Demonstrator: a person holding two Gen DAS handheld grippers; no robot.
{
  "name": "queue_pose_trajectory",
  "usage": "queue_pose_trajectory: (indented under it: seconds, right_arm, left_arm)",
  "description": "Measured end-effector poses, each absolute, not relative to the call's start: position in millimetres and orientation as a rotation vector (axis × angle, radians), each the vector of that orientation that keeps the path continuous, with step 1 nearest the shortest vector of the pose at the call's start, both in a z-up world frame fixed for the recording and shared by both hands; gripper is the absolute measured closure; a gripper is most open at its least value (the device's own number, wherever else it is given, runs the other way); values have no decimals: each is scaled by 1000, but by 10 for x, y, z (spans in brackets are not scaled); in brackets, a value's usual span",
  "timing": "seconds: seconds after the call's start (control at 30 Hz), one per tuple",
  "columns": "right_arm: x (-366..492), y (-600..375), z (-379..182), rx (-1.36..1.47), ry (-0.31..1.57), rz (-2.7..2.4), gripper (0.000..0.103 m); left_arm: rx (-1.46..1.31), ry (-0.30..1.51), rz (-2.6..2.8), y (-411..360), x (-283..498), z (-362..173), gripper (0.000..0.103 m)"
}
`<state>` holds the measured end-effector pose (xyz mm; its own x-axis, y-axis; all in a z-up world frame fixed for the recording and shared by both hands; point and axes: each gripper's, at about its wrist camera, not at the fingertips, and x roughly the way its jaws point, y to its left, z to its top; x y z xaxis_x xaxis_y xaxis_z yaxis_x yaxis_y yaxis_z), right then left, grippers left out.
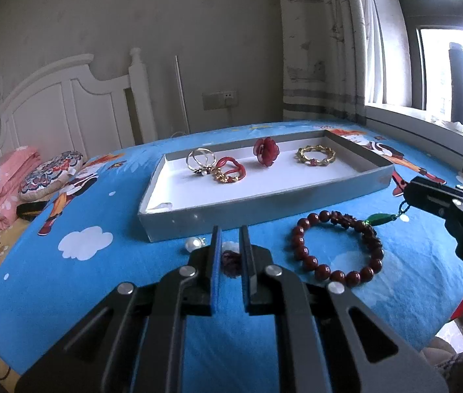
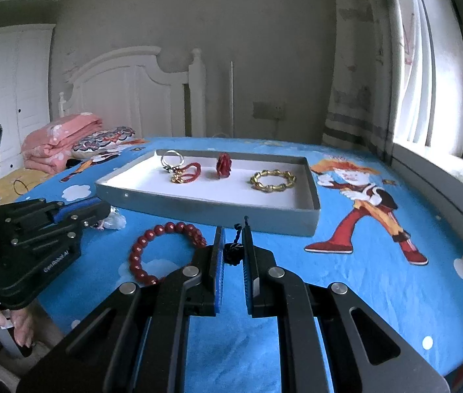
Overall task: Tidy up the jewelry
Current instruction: 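Lift the green pendant with the right tool while the left tool lifts the charm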
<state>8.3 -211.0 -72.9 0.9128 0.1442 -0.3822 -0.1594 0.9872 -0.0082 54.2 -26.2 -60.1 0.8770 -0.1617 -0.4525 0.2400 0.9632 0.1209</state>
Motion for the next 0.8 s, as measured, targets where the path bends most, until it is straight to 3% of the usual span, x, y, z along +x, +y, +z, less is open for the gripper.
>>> queue_pose_trajectory:
  seconds: [0.1, 0.13, 0.2, 0.27, 0.4, 0.47, 0.8]
  right_arm:
    - [86, -2082, -723, -55, 393, 158, 93]
    - [92, -2080, -732, -54, 397, 159, 93]
    - [109, -2079, -747, -48, 410, 164, 93]
    - [114, -2073, -754, -47, 413, 167, 93]
    - [122, -2061, -766, -51, 418, 172, 93]
    - [130, -2075, -775, -49, 422, 171, 93]
    - [82, -2068, -701, -43, 390, 173, 93]
  left_arm:
    - [203, 480, -211, -290, 549, -638, 88]
    - [208, 492, -206, -290, 554, -655, 71]
    - [204, 506, -201, -270, 563, -674, 52]
    - [198, 517, -181, -246, 590, -690, 52]
    - [193, 575, -207, -243, 638, -769, 66]
    - [212, 574, -234, -289, 604, -776, 83]
    - [160, 574, -224, -197, 623, -693, 85]
